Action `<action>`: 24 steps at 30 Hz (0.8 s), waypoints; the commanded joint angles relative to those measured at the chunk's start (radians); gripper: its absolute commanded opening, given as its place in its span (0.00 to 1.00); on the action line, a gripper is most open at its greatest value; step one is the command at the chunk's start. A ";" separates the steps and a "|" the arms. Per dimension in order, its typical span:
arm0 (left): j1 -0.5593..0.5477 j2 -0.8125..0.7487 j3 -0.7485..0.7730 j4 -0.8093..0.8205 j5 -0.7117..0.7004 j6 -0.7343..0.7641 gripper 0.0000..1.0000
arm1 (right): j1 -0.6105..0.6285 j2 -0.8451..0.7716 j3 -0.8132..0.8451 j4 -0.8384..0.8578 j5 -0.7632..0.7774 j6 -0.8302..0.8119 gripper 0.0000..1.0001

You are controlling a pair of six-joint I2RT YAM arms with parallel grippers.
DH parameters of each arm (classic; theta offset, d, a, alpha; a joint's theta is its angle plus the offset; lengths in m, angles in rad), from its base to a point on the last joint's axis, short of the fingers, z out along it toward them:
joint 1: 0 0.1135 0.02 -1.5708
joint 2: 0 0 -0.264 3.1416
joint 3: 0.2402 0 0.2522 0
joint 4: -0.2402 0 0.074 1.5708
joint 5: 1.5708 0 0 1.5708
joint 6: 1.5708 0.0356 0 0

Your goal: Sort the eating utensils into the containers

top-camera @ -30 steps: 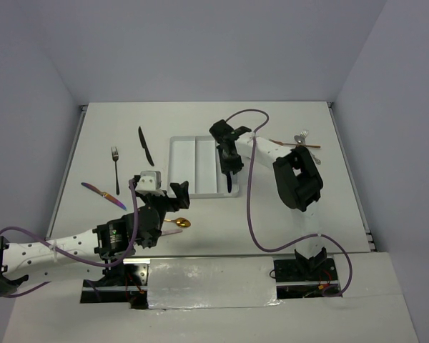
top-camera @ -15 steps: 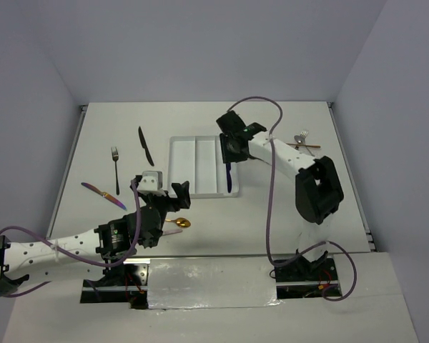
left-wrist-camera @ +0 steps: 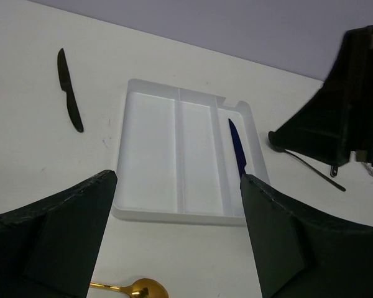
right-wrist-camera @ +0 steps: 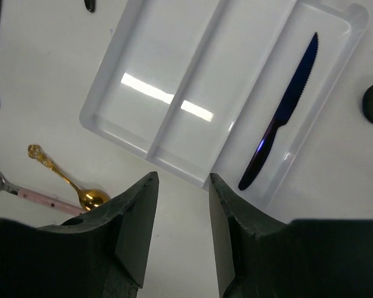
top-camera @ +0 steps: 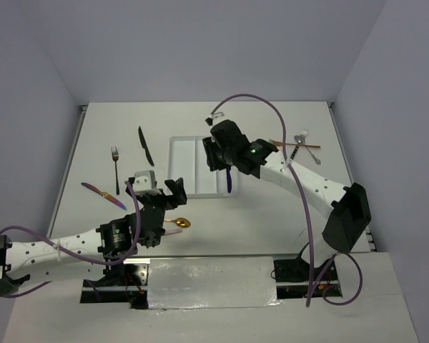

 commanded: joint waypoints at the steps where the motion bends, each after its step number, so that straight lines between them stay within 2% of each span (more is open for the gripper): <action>1: 0.012 -0.004 0.034 -0.041 -0.052 -0.081 0.94 | -0.026 -0.114 -0.041 -0.003 0.122 0.033 0.46; 3: 0.014 0.001 0.034 -0.027 -0.041 -0.066 0.94 | -0.083 -0.145 -0.092 0.046 0.116 -0.002 0.47; 5: 0.012 0.013 0.036 -0.026 -0.033 -0.060 0.95 | -0.172 -0.151 -0.109 0.077 0.019 -0.047 0.47; 6: 0.014 0.016 0.039 -0.029 -0.026 -0.058 0.95 | -0.285 -0.143 -0.127 0.090 -0.070 -0.088 0.50; 7: 0.012 0.024 0.043 -0.029 -0.021 -0.055 0.95 | -0.335 -0.134 -0.136 0.144 -0.276 -0.161 0.52; 9: 0.014 0.032 0.048 -0.033 -0.004 -0.051 0.95 | -0.454 -0.100 -0.146 0.177 -0.380 -0.209 0.53; 10: 0.014 0.035 0.054 -0.048 0.002 -0.055 0.95 | -0.476 -0.087 -0.141 0.170 -0.388 -0.243 0.53; 14: 0.014 0.021 0.050 -0.044 0.042 -0.074 0.95 | -0.489 0.007 -0.111 0.055 -0.202 -0.516 0.53; 16: 0.014 0.009 0.034 -0.023 0.060 -0.063 0.95 | -0.495 0.061 -0.100 0.007 -0.164 -0.573 0.50; 20: 0.014 -0.005 0.025 -0.013 0.074 -0.065 0.95 | -0.545 0.108 -0.080 -0.021 -0.261 -0.677 0.46; 24: 0.014 -0.016 0.019 -0.010 0.090 -0.066 0.95 | -0.611 0.171 -0.124 0.042 -0.310 -0.679 0.44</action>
